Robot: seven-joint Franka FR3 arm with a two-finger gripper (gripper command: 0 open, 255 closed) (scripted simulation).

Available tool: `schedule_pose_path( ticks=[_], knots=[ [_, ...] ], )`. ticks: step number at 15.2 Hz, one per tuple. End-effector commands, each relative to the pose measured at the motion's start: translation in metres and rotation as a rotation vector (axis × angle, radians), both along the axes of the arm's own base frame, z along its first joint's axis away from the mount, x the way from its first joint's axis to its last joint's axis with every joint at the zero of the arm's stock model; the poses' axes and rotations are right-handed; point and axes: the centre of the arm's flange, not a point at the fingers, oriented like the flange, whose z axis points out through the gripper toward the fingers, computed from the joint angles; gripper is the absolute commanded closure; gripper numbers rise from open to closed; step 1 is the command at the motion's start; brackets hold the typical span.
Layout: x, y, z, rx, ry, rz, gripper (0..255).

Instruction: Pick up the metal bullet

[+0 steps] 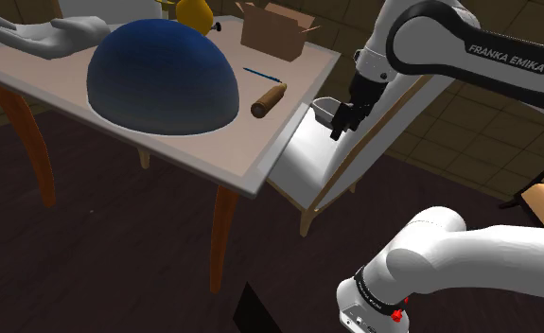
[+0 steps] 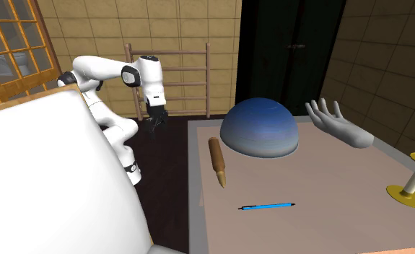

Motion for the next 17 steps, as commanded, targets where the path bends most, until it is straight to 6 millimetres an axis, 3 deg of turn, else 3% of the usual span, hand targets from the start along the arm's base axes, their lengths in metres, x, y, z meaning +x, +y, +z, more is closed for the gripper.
schedule_pose_path(
  ticks=[1, 9, 17],
  knots=[
    [0.000, 0.000, 0.000, 0.000, 0.000, 0.000, 0],
    [0.096, 0.024, -0.003, 0.067, -0.032, -0.334, 0],
    [0.195, 0.015, -0.001, 0.134, -0.064, -0.668, 0]
  ],
)
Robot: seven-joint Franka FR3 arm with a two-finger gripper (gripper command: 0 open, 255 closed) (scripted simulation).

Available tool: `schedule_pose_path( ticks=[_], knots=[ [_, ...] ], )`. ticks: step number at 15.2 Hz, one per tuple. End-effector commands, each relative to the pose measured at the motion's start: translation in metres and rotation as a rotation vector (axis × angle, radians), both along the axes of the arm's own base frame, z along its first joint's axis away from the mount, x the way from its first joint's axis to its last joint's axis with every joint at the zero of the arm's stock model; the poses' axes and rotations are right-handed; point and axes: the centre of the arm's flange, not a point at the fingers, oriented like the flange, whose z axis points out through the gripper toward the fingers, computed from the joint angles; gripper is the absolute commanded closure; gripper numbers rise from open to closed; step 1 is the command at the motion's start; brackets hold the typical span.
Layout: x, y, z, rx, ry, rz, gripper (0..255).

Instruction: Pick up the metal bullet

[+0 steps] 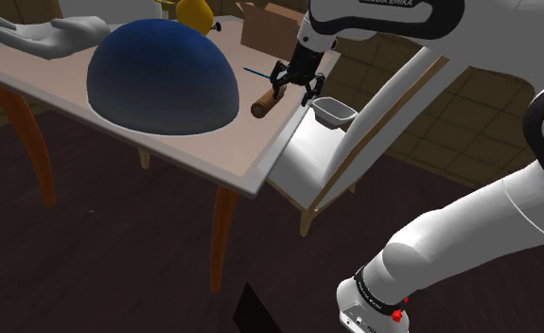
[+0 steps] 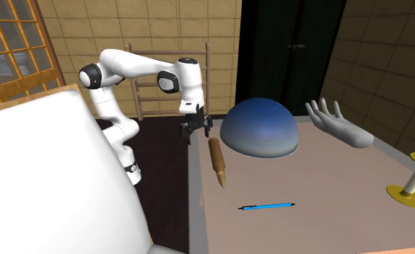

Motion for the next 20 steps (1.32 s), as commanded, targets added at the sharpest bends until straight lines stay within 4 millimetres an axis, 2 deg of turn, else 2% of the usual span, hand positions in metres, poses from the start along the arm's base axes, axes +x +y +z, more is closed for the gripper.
schedule_pose_path(
  ticks=[1, 7, 14, 17, 18, 20],
  knots=[
    [0.025, -0.004, -0.003, 0.018, -0.008, -0.088, 0],
    [0.093, -0.035, -0.001, 0.068, -0.032, -0.339, 0],
    [0.093, -0.035, -0.038, 0.068, -0.032, -0.339, 0],
    [0.093, -0.035, -0.041, 0.068, -0.032, -0.339, 0],
    [0.093, -0.035, -0.041, 0.068, -0.032, -0.339, 255],
    [0.092, -0.035, -0.041, 0.068, -0.032, -0.339, 255]
  ],
)
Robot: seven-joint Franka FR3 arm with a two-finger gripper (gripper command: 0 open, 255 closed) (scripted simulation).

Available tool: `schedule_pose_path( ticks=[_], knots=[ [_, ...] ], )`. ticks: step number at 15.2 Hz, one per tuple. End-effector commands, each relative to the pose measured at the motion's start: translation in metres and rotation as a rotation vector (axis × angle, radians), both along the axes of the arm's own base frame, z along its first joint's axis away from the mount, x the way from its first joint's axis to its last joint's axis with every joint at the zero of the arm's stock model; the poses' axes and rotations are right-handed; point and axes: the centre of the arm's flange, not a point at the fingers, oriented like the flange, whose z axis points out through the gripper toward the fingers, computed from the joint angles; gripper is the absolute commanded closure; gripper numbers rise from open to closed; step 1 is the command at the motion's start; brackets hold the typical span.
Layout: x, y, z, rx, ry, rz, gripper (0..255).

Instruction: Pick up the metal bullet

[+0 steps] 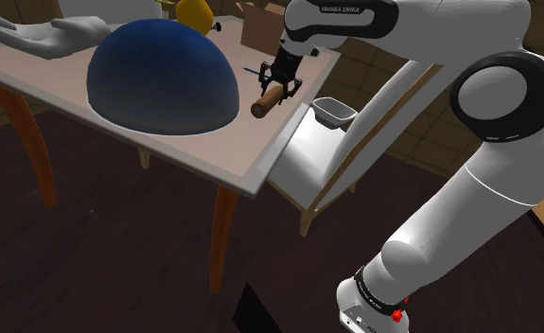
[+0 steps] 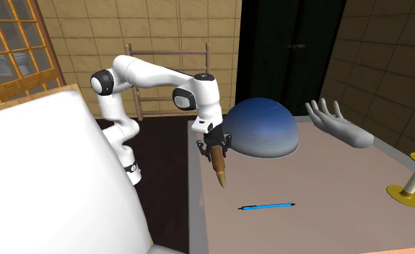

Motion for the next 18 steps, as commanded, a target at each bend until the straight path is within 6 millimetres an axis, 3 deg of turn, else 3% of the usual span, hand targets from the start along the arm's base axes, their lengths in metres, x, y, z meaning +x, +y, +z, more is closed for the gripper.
schedule_pose_path(
  ticks=[1, 7, 18],
  knots=[
    [0.000, 0.000, -0.001, 0.000, 0.001, 0.000, 255],
    [0.000, 0.000, -0.001, 0.000, 0.001, 0.000, 255],
    [0.000, 0.000, 0.057, 0.000, 0.001, 0.000, 255]
  ],
)
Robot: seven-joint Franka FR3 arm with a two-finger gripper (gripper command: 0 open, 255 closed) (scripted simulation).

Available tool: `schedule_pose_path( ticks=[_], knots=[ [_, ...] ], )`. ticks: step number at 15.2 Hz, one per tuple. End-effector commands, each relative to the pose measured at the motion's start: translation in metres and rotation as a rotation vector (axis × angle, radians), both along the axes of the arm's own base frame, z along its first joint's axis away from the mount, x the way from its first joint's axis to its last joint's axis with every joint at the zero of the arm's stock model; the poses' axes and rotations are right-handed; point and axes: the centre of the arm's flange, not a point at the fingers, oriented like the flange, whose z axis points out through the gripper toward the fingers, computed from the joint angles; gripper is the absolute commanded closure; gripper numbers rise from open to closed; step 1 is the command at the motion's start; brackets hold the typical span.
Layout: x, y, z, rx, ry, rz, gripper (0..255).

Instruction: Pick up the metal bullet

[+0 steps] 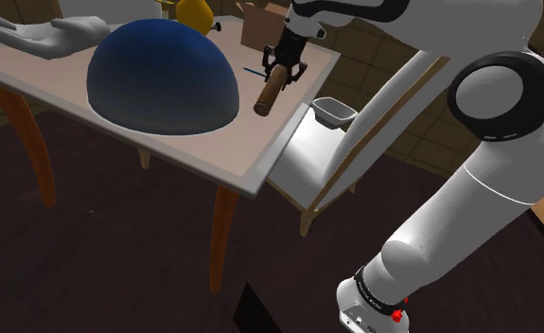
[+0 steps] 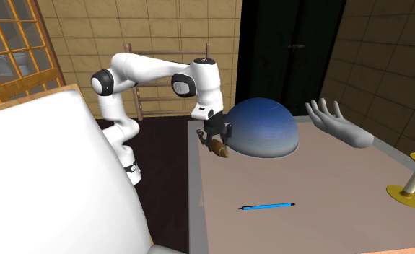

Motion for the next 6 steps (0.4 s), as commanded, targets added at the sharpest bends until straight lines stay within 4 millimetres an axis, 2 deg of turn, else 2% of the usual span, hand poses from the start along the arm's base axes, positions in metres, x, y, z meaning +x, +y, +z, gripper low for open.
schedule_pose_path(
  ticks=[1, 4, 6],
  knots=[
    [-0.001, 0.000, 0.011, 0.000, 0.000, 0.000, 255],
    [-0.001, 0.000, 0.026, 0.000, 0.000, 0.000, 255],
    [-0.001, 0.000, 0.027, 0.000, 0.000, 0.000, 255]
  ],
)
